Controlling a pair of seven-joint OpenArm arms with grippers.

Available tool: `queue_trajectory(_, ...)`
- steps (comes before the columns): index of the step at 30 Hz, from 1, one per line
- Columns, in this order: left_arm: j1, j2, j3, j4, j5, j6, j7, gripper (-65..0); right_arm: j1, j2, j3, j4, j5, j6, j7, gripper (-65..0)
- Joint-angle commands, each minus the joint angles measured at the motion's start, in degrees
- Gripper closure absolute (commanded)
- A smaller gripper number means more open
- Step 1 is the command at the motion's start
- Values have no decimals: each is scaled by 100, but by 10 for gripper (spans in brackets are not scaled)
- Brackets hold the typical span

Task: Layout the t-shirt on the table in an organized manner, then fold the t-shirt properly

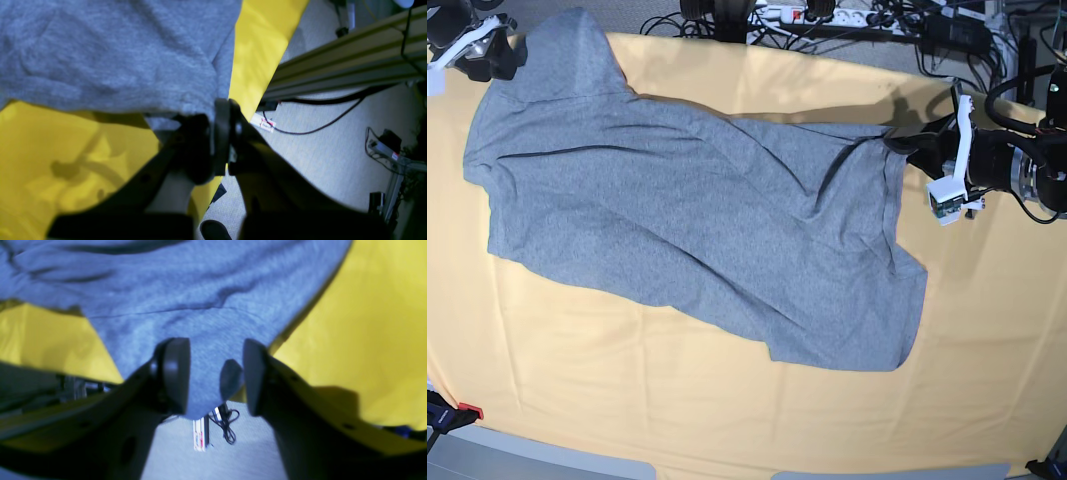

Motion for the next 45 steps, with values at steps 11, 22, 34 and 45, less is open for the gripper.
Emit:
queue_trajectory(11, -63, -142, -57, 66, -134, -28, -84, 0, 632, -39, 50, -1329, 70, 2, 216, -373)
queue_trajectory(22, -66, -142, -57, 66, -134, -28, -84, 0, 824, -15, 52, -1648, 280, 137, 192, -242)
queue_trajectory(34, -111, -590, -247, 127, -134, -28, -84, 0, 833, 367, 52, -1620, 291, 137, 39, 0)
queue_trajectory(45, -59, -678, -492, 184, -134, -28, -84, 0, 804, 431, 50, -1622, 1639, 137, -474, 0)
